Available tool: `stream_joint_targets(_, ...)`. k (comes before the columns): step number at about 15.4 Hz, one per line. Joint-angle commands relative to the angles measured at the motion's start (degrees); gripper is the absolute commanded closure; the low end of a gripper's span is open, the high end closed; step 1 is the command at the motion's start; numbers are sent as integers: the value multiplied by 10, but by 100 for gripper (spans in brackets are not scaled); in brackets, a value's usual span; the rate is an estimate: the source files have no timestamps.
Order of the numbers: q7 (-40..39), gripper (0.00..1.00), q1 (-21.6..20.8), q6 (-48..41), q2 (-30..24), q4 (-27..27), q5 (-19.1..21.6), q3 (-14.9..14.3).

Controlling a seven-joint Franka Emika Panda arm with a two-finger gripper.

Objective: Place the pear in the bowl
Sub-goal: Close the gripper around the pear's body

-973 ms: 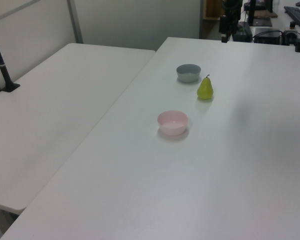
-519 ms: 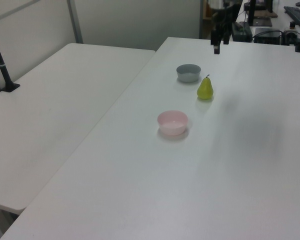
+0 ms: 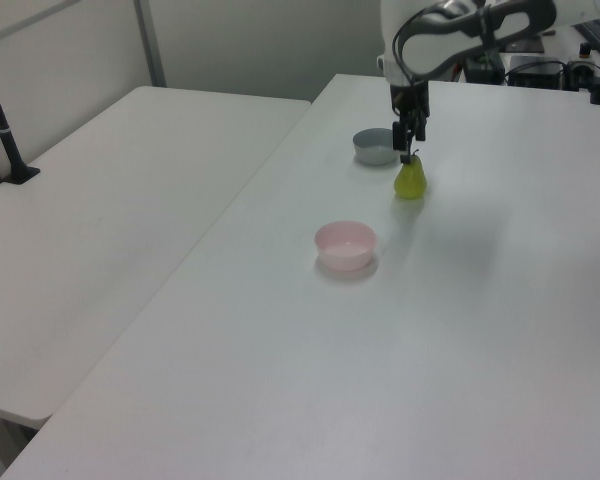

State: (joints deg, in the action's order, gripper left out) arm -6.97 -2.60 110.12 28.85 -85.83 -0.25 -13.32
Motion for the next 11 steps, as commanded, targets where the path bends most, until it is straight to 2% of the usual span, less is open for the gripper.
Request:
stream_joint_targets(1, -23, 0, -11, 22, 22, -1, 5, -5)
stream_joint_targets(6, -23, 0, -25, 47, 35, -22, -7, -4)
stream_joint_targets(7, -23, 3, -25, 47, 35, -28, -16, -4)
stream_joint_targets(8, -25, 26, -25, 46, 34, -29, -19, -4)
stream_joint_targets(9, -31, 52, -24, 41, 31, -28, -19, -4)
stream_joint_targets(10, -41, 68, -22, 38, 24, -28, -19, -4)
stream_joint_targets(11, -41, 70, -21, 37, 17, -28, -19, -4)
